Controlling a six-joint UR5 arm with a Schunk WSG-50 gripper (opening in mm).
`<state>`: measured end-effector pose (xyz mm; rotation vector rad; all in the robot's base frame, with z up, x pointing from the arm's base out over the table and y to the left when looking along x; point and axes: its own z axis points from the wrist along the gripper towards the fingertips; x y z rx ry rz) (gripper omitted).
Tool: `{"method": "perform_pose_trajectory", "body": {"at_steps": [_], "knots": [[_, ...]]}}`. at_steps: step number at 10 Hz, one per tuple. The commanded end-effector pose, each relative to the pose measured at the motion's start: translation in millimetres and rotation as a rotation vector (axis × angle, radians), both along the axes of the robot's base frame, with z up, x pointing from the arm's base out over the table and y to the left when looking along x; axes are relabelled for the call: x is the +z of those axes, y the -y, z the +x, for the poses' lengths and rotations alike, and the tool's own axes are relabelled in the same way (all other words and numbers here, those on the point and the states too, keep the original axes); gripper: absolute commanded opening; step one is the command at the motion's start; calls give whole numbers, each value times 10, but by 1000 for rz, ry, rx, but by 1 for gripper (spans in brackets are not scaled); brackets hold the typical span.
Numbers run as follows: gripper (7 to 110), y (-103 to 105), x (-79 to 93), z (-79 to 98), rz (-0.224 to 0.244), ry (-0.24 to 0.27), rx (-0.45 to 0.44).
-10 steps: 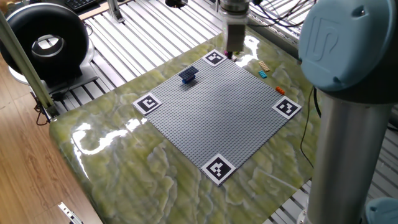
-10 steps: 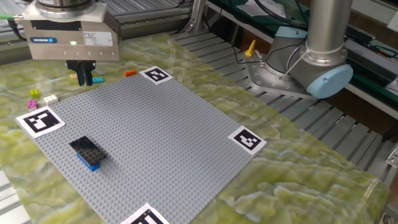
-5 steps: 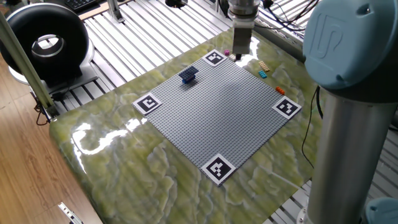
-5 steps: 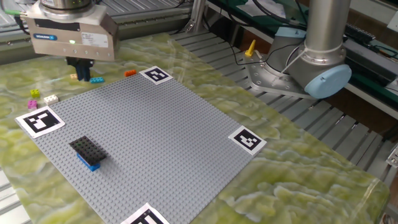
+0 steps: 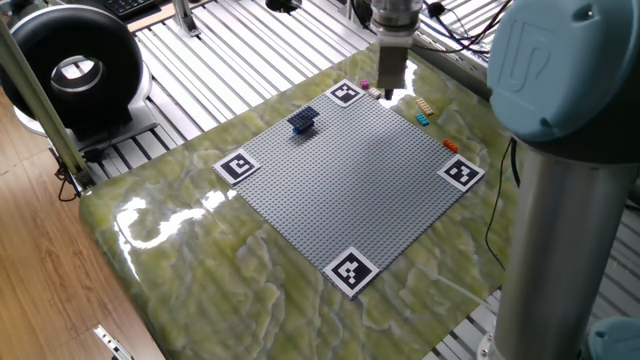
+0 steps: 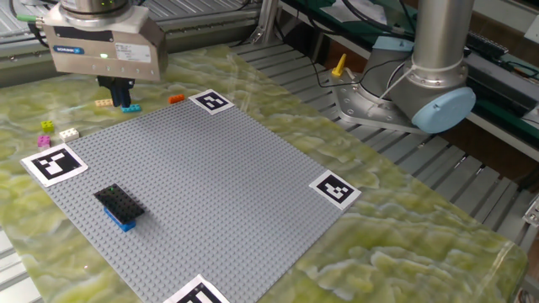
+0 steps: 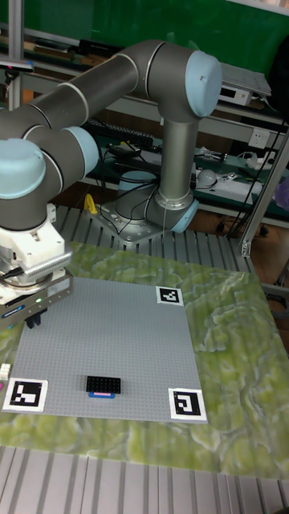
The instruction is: Stack small Lego blocks one on top of the other
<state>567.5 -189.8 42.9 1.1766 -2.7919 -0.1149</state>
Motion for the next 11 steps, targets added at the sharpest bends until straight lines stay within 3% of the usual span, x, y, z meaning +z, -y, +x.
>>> {"method": "perform_pose_trajectory", "body": {"at_steps": [1, 2, 5, 11], "knots": [[7, 310, -103, -144, -34, 79, 140], [7, 438, -120, -133, -35, 77, 195], [7, 564, -109, -154, -62, 62, 139], [7, 535, -113, -155, -65, 54, 56]]}}
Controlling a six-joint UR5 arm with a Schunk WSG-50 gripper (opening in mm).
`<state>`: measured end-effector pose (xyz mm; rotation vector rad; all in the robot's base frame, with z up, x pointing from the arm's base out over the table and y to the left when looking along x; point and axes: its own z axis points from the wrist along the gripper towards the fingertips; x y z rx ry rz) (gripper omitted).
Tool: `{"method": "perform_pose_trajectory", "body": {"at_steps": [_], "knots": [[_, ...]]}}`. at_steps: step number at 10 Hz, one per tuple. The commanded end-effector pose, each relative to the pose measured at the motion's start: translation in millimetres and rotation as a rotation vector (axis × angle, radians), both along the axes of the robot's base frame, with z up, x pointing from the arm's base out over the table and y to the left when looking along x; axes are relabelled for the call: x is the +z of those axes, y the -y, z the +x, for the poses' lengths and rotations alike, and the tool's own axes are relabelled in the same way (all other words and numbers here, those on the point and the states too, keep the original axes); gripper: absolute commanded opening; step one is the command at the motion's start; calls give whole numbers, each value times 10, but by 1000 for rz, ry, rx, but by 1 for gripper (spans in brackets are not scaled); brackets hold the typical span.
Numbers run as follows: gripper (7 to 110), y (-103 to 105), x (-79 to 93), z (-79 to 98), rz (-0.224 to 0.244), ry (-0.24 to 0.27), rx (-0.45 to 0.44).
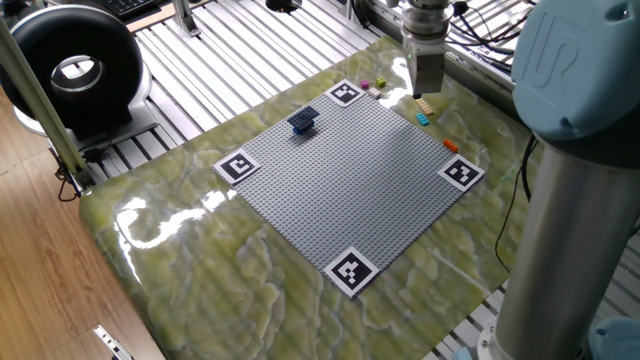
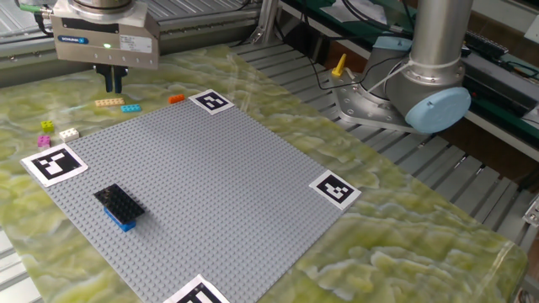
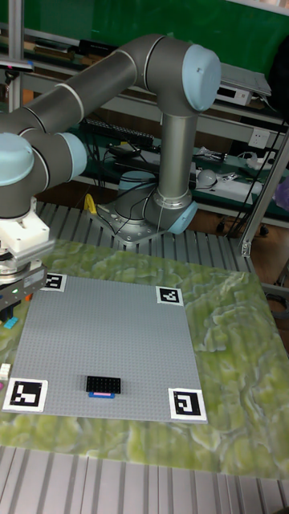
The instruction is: Stack small Lego blocks one on top of the other
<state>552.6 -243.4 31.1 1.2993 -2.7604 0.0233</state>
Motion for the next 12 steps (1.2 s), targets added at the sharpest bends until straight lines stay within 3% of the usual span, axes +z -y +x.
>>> {"method": "perform_pose_trajectory", "body": {"at_steps": [1, 2, 3, 4, 5, 6, 7, 10, 12], "knots": [[7, 14, 6, -3, 2, 2, -10], [7, 8, -7, 19, 7, 18, 6], [7, 84, -55, -67, -12, 31, 39], [22, 220, -65, -126, -49, 27, 75], [22, 260, -100, -179, -27, 23, 101], [22, 211, -141, -202, 36, 29, 125], [44, 232, -130, -197, 51, 44, 140], [44, 350, -160, -95, 28, 86, 183], [44, 369, -287, -60, 43, 89, 217]]}}
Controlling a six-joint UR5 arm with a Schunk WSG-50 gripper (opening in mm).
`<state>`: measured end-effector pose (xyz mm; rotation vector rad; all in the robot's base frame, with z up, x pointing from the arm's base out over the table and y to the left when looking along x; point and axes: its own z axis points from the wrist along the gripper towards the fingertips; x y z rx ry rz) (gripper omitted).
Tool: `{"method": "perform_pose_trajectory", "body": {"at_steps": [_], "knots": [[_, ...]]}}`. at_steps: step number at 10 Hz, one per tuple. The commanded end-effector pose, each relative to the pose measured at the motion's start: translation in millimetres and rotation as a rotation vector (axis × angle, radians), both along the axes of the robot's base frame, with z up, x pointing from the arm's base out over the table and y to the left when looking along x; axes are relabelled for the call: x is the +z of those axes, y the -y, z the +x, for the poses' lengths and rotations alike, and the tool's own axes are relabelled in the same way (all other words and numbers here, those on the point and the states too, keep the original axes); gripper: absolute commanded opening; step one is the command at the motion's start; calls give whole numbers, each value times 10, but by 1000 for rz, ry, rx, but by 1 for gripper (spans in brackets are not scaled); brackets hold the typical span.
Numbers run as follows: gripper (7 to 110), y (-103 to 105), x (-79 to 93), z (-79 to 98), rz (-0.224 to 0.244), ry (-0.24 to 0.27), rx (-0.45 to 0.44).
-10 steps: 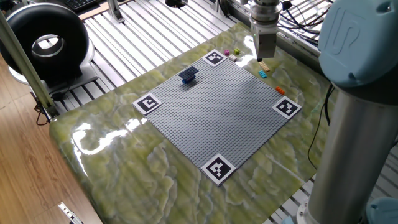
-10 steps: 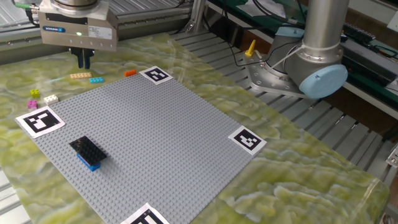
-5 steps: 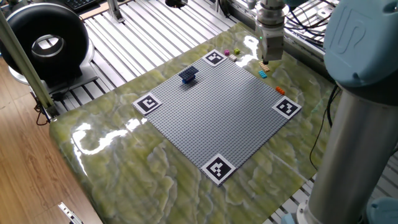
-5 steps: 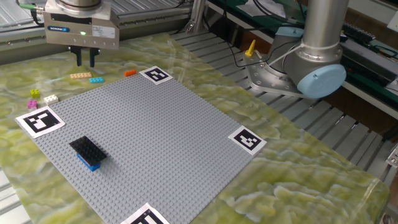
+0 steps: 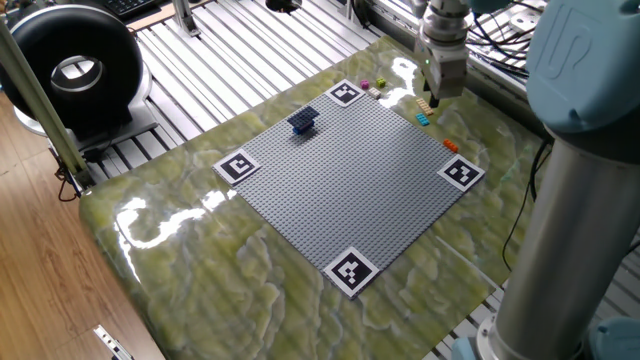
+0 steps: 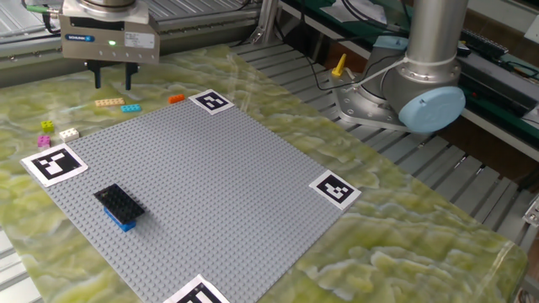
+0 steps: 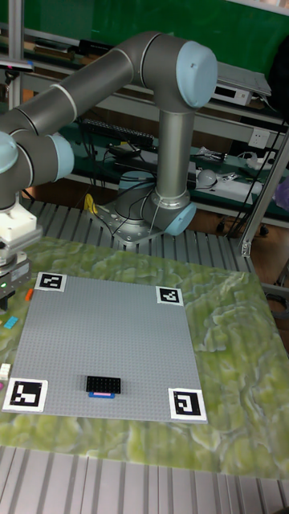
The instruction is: Stack small Lego blocks one on top of the other
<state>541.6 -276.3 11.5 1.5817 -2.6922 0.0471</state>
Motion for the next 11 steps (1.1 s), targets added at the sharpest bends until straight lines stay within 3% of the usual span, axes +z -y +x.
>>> {"method": "perform_pose_trajectory", "body": {"at_steps": [1, 6, 11], "knots": [[44, 17, -127, 56, 20, 23, 39], [44, 11, -179, 116, 2, 43, 64], [44, -51, -175, 86, 24, 31, 84]]}}
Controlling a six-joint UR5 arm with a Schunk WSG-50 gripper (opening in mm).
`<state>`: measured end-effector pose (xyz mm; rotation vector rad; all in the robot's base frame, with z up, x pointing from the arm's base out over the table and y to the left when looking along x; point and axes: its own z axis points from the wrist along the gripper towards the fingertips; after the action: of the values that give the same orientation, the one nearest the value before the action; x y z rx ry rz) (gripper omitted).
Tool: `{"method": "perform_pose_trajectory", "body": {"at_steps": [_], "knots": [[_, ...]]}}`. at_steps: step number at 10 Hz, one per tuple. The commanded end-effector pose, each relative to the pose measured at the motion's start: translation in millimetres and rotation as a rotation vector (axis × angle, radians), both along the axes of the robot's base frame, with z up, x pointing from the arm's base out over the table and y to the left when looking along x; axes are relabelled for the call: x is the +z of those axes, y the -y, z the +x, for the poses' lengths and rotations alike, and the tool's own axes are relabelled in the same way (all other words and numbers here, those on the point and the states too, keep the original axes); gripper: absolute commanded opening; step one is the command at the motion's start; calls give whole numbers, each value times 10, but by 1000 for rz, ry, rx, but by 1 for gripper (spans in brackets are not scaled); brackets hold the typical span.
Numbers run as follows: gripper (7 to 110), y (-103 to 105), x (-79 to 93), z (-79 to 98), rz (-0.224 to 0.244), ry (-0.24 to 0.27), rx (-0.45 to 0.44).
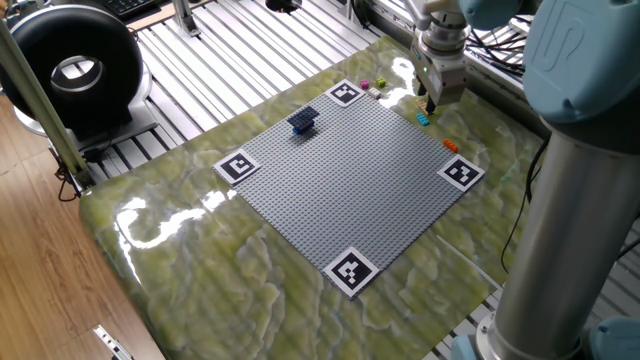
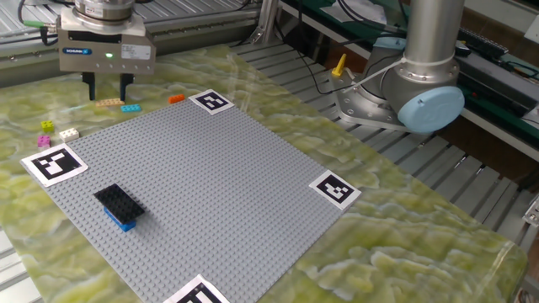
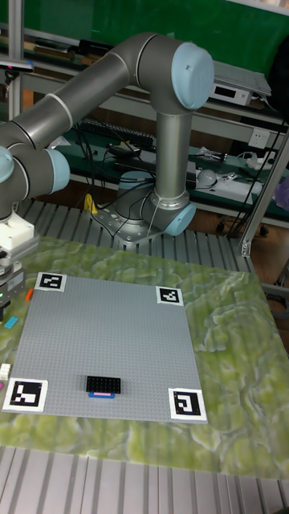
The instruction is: Stack small Lego blocks one on top of the other
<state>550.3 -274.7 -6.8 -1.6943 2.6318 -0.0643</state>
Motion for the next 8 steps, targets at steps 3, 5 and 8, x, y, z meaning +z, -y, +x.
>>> {"method": "perform_pose_trajectory", "body": {"at_steps": [3, 5, 8], "knots": [[66, -28, 10, -3, 15, 2, 9], [66, -49, -1, -15, 22, 0, 9], [66, -62, -8, -23, 25, 0, 9]]}}
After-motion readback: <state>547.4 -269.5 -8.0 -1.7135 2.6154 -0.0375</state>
